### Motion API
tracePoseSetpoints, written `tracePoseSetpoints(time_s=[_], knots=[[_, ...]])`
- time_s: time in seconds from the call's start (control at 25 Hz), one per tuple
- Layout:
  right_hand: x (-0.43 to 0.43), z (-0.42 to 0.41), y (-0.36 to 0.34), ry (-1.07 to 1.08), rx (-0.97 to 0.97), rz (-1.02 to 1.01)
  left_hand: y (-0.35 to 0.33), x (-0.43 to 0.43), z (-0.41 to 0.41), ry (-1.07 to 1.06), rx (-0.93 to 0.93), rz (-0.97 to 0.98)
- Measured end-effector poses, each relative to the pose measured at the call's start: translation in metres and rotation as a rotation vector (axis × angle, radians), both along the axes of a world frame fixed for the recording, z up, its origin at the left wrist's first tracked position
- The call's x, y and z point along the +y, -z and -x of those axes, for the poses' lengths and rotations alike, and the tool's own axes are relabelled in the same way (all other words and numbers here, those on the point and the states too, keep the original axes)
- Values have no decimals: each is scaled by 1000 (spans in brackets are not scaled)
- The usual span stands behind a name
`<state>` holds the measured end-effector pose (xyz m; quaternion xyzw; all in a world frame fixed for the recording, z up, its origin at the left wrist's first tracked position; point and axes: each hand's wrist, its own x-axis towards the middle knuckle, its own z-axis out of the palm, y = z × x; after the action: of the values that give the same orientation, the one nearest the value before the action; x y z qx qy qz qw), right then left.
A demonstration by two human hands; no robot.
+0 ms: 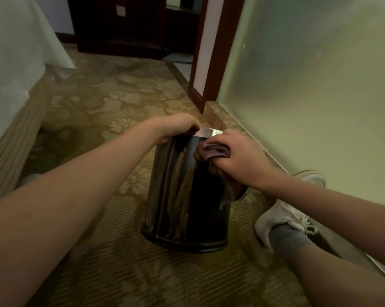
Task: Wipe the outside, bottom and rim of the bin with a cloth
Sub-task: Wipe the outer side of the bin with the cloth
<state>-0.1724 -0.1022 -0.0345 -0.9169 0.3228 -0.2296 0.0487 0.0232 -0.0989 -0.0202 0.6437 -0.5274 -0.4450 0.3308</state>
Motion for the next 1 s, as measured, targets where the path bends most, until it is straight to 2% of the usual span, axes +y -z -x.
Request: tracePoseSetpoints(time_s=[0.08, 0.16, 0.32, 0.4, 0.48, 0.52, 0.6, 0.68, 0.8, 0.92, 1.0], knots=[[10, -3, 13, -16, 73, 126, -6, 4, 3, -38, -61, 4], [29, 5, 34, -127, 140, 228, -12, 7, 1, -31, -131, -12], [74, 21, 76, -459, 404, 152, -18, 15, -6, 37, -262, -6], [78, 20, 74, -520, 503, 42, -20, 17, -4, 46, -288, 1], [67, 19, 57, -448, 428, -193, -19, 17, -1, 58, -312, 16], [57, 19, 48, -385, 305, -273, -18, 16, 1, 61, -333, 33], [32, 20, 27, -228, 12, -244, -16, 14, 2, 38, -315, 79], [8, 18, 8, -109, -105, -89, -14, 15, 3, -2, -208, 103], [-9, 4, -1, -36, -5, 113, -13, 19, 3, -71, -92, 96], [6, 3, 20, -36, 59, 95, -12, 19, 0, -103, -77, 72], [27, 18, 44, -151, 93, 78, -11, 17, -2, -114, -99, 51]])
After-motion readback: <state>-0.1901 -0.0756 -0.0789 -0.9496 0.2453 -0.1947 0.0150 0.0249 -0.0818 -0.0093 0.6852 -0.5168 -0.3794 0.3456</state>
